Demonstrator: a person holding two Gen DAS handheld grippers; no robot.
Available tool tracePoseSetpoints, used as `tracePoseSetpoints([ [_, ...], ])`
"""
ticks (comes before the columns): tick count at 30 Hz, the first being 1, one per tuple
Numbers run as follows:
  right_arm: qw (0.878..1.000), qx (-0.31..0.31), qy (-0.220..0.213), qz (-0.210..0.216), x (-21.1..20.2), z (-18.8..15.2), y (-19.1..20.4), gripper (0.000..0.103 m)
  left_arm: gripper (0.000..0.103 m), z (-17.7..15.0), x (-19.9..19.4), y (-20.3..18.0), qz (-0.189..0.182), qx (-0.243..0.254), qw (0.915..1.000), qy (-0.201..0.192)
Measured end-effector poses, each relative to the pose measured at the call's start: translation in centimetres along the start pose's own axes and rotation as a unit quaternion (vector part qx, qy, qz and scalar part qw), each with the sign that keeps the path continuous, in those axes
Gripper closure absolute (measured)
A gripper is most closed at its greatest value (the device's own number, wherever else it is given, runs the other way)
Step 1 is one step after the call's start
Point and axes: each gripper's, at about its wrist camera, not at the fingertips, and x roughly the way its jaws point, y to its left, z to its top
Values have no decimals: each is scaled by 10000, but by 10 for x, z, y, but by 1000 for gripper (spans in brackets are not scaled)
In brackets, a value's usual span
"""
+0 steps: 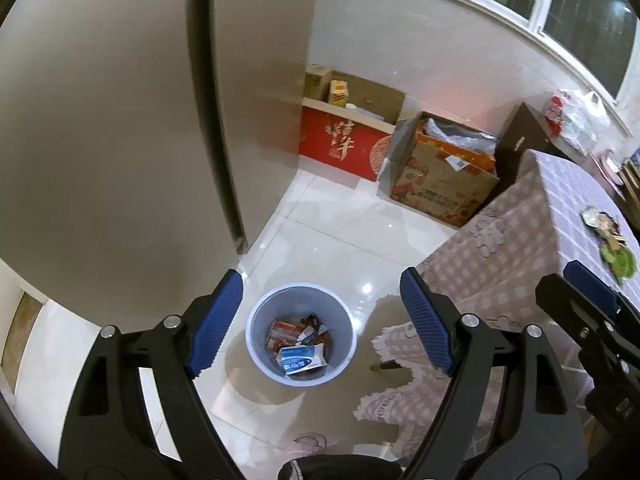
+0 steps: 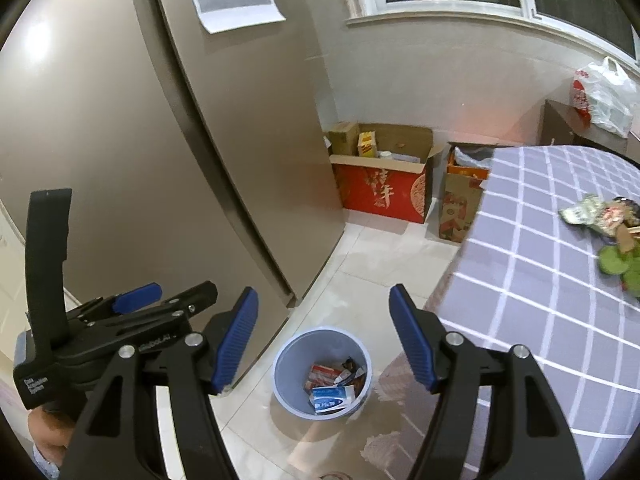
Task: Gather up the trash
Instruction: 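Return to table, grasp green leafy toy with right while left grasps silver wrapper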
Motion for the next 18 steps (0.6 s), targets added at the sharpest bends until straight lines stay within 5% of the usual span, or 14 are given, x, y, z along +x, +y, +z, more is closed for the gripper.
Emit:
tracePoseSetpoints([
  [7,9993,182,-213,-262,-42,4,-43,30,23,4,-21,-58,-408,364,9984,-119],
  [14,9836,834,-646,-1462,-92,6,-143,15,22,10,-22,-131,-799,810,9935,-81],
  [18,9735,1346,-376,-1811,-91,9,-210,15,22,16,-18,-172,-953,1114,9892,-65],
])
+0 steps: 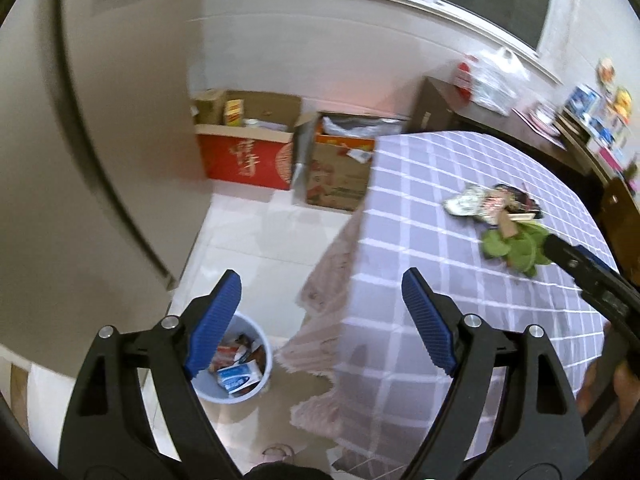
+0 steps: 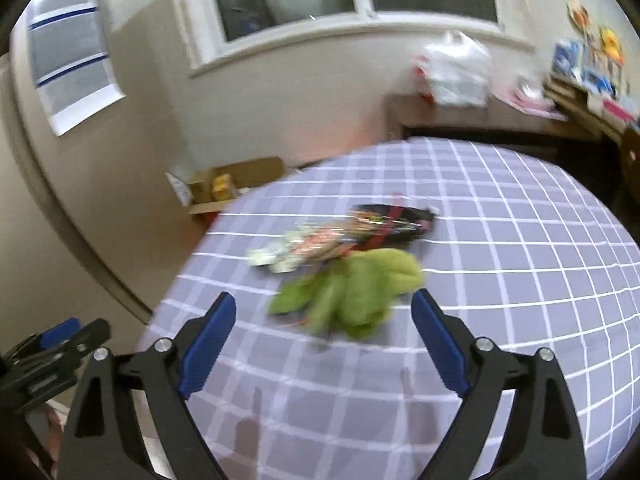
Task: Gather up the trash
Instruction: 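Return to table, grasp green leafy toy with right while left grasps silver wrapper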
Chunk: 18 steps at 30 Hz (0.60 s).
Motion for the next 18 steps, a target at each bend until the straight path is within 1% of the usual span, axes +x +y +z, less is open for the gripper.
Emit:
tracePoseSetpoints([
  [1,9999,-4,93,-55,7,4,-7,15,22,3,3,-9,-46,89,9999,4],
  [3,9996,-57,265,-3,21,8,-14,15,22,10,11,-29,-151,285,9995,40],
  [5,9988,-126,475,-26,35,9,-16,16,22,16,19,-44,-212,462,9987,74],
  [6,9980,-133,619,47,44,10,-20,18,22,18,24,-53,-241,565,9981,80],
  [7,9977,-117,662,125,47,10,-23,23,22,21,29,-61,-267,656,9974,103],
  [8,9974,-115,689,179,50,9,-26,40,22,24,33,-66,-302,735,9968,123],
  [10,9972,-297,661,161,51,7,-25,67,22,27,43,-78,-380,870,9954,156],
  [11,9968,-257,668,344,50,8,-27,86,22,29,50,-84,-415,929,9946,189],
  [12,9969,-212,627,421,49,8,-29,87,22,32,54,-88,-449,960,9942,200],
  [13,9979,-209,531,306,45,8,-32,87,22,34,58,-92,-483,971,9939,183],
  [15,9987,-103,378,334,36,6,-34,88,22,42,64,-100,-631,960,9933,112],
  [18,9996,22,130,240,24,8,-41,88,22,54,79,-108,-738,905,9931,135],
])
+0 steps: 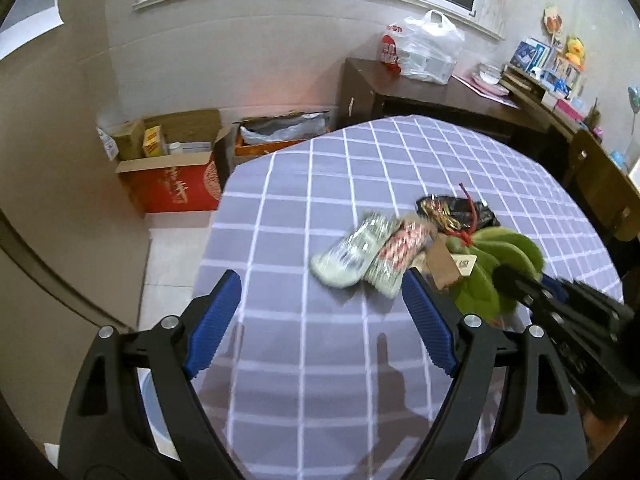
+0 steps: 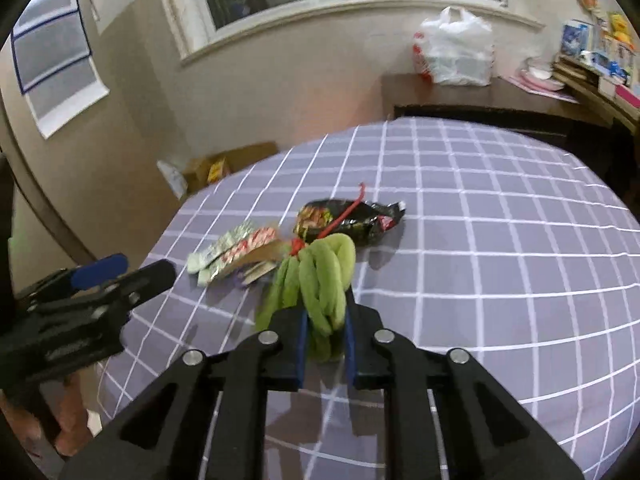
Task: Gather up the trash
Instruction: 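Return to table, grasp green leafy toy with right while left grasps silver wrapper, then carry green toy and silver wrapper over the blue bin and open both grippers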
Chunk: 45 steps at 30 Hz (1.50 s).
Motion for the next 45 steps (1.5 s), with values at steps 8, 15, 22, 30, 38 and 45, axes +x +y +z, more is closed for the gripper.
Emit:
tracePoseSetpoints([
  [8,9998,149,13,113,0,2,-5,88,22,12,50,-9,-190,84,9992,328],
  [15,9997,174,63,161,4,4,-7,88,32,17,56,-18,-282,314,9984,366],
  [22,9996,211,61,173,4,4,-8,88,47,15,47,3,-651,-268,9973,229],
  [30,9996,202,80,167,4,4,-8,88,56,15,50,-9,-257,-18,9993,271],
  [38,9996,189,86,178,4,5,-8,88,81,19,52,2,-239,-221,9990,298],
  [45,9996,166,88,233,4,5,-8,88,95,15,47,6,-108,-391,9990,194],
])
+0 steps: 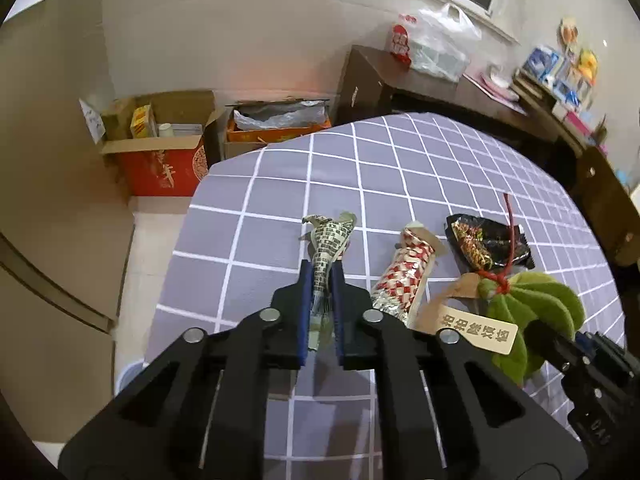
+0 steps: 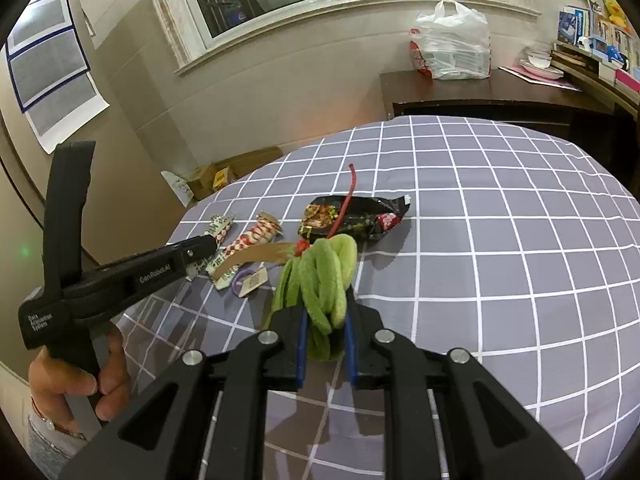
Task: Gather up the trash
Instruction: 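Carry green toy and silver wrapper over the blue bin and open both grippers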
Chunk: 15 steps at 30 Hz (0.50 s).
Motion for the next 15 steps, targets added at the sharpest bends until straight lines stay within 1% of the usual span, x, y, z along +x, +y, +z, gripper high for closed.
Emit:
tracePoseSetpoints([
  [3,9999,-66,-97,6,-4,-1,3,88,97,-6,-9,1,-58,-22,10000,-35],
  [8,9996,-128,-240,34,-15,-5,6,90,97,-14,-42,4,-72,-134,9995,-264],
  [13,9987,-26,-495,109,-42,-9,14,90,97,-28,-84,8,-86,-139,9987,-486],
  [15,9978,-42,-645,127,-60,-10,22,90,97,-33,-98,11,-109,-175,9983,-547],
])
